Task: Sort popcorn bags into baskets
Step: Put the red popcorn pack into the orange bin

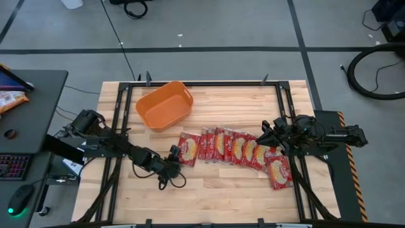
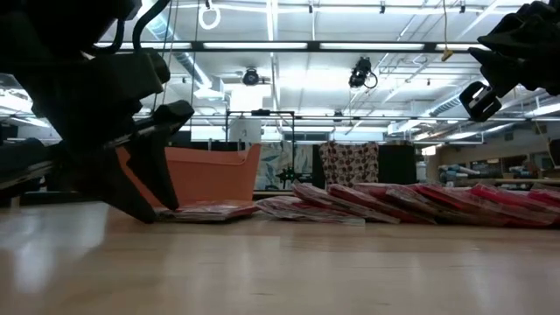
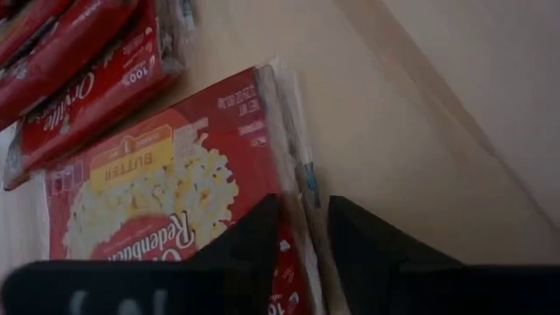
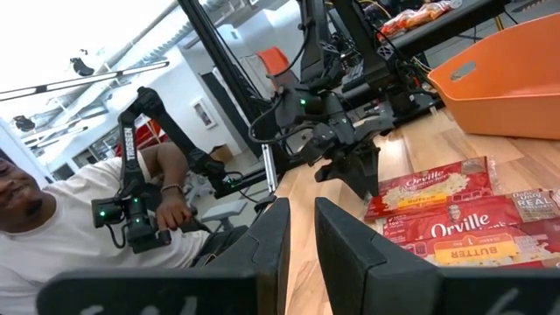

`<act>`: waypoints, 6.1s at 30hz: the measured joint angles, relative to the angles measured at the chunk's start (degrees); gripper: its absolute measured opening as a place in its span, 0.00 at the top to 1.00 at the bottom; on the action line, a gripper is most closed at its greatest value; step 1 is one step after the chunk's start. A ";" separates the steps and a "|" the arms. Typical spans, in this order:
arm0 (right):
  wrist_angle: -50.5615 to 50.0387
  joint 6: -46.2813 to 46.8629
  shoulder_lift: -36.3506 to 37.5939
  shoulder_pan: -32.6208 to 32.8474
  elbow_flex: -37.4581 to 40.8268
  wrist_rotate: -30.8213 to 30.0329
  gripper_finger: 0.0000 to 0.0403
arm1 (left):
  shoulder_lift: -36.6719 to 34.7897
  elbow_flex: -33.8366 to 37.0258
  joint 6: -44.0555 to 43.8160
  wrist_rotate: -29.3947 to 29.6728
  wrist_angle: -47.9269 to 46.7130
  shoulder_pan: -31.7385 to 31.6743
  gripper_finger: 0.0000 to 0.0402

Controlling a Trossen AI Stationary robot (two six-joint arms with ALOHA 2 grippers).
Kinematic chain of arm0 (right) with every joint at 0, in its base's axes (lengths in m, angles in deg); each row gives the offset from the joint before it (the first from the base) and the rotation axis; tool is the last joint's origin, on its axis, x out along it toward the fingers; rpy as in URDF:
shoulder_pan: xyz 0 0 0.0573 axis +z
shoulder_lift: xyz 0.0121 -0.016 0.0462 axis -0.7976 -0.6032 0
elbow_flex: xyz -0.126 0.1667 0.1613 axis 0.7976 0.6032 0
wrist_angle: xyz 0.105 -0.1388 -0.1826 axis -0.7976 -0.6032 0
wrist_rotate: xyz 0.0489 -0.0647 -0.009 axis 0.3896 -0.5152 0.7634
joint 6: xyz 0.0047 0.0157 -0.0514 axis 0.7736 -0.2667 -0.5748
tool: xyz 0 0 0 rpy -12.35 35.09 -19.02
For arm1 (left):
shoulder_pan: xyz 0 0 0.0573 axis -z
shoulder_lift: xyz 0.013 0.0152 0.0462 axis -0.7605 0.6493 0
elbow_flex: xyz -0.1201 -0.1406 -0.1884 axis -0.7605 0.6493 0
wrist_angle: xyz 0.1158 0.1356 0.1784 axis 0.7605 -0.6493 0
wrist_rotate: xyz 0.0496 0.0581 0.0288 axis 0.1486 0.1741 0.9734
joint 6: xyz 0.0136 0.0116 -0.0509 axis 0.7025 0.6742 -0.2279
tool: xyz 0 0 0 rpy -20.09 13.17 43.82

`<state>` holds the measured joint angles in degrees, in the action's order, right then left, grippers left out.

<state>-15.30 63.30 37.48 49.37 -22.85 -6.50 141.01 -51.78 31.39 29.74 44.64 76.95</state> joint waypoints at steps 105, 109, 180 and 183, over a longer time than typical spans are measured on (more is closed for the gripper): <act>0.90 0.00 -0.02 0.00 0.00 0.00 0.85 | -27.30 -14.10 70.38 -29.83 -51.20 -69.56 0.99; 0.88 0.00 -0.02 0.02 0.00 0.01 0.85 | -27.30 -14.10 71.05 -28.46 -51.22 -69.60 0.98; 1.36 0.00 -0.07 0.00 0.00 0.02 0.85 | 4.98 -19.87 34.76 -10.86 -2.55 -20.69 0.69; 1.53 0.00 -0.07 0.02 0.00 0.02 0.85 | 7.39 -19.82 41.40 -10.86 -0.93 -21.51 0.69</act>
<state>-13.77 63.30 37.41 49.39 -22.85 -6.47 148.40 -71.60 72.78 18.88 43.71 55.44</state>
